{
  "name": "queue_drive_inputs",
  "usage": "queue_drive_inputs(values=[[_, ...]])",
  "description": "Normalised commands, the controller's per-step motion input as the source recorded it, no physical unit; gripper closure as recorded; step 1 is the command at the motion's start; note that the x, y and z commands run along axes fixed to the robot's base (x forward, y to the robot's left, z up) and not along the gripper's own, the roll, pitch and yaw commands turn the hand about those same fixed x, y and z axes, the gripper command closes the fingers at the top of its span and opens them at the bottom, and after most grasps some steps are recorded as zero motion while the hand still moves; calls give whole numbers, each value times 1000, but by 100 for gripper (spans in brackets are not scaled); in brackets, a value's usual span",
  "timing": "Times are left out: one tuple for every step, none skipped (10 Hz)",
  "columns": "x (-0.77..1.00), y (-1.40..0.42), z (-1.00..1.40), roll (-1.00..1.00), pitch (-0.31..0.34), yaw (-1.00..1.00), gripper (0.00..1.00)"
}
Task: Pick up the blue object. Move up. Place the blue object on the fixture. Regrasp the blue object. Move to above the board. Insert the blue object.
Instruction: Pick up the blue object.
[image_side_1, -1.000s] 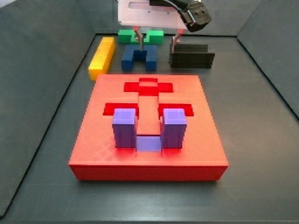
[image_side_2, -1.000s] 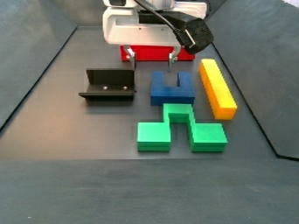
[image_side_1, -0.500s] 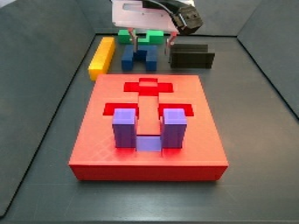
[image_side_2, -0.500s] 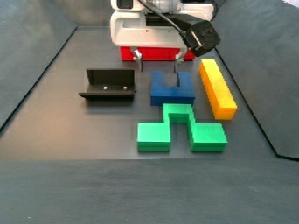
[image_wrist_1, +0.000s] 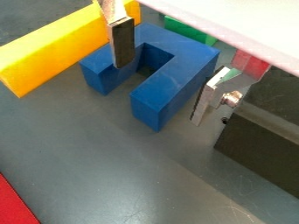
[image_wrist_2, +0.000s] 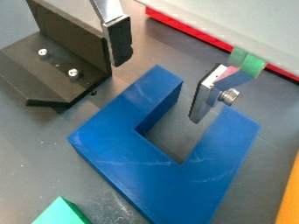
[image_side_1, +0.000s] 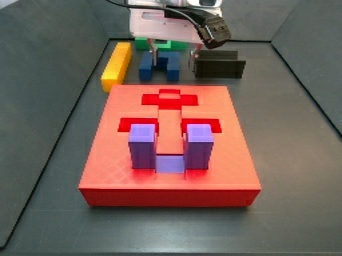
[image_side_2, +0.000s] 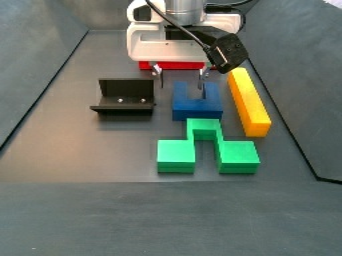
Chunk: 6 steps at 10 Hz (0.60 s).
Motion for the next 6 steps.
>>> queue_drive_inputs(values=[[74,-209,-217,107,0,266,0],[114,-149,-200,26,0,303,0],[17,-114,-40,21,0,194,0],[20,-20,-80,20,0,114,0],[11,97,0,0,6,0,0],[49,160,0,0,11,0,0]])
